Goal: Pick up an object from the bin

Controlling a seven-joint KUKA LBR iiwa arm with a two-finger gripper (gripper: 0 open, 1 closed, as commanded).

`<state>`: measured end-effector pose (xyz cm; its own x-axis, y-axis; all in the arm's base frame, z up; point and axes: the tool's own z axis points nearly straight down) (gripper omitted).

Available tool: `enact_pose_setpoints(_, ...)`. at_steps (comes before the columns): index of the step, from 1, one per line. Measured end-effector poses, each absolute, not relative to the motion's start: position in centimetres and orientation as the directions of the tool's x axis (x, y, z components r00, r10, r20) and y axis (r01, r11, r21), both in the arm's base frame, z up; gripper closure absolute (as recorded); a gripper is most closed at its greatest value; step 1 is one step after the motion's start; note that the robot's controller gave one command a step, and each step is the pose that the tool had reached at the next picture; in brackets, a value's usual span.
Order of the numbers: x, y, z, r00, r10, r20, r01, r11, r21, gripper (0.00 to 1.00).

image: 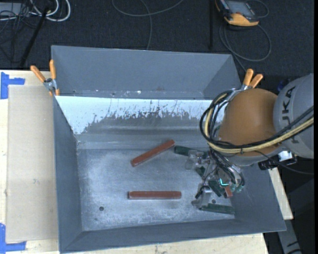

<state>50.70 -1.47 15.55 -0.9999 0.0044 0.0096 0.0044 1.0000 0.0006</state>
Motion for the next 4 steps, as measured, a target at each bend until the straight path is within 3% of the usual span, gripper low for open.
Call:
enact_pose_setpoints(1,48.5,2.34,6.65,-1.0,0.024,0.004,0.024,1.0,0.002,0.0)
enact_pose_setpoints(2,48.6,2.21,6.91,-1.0,0.024,0.002,0.024,1.0,0.0,1.0)
enact_pose_setpoints(3,48.65,2.21,6.94,-1.0,0.023,0.0,0.023,1.0,0.0,0.0)
enact_pose_setpoints(4,48.59,2.2,6.91,-1.0,0.022,0.002,0.022,1.0,0.0,1.0)
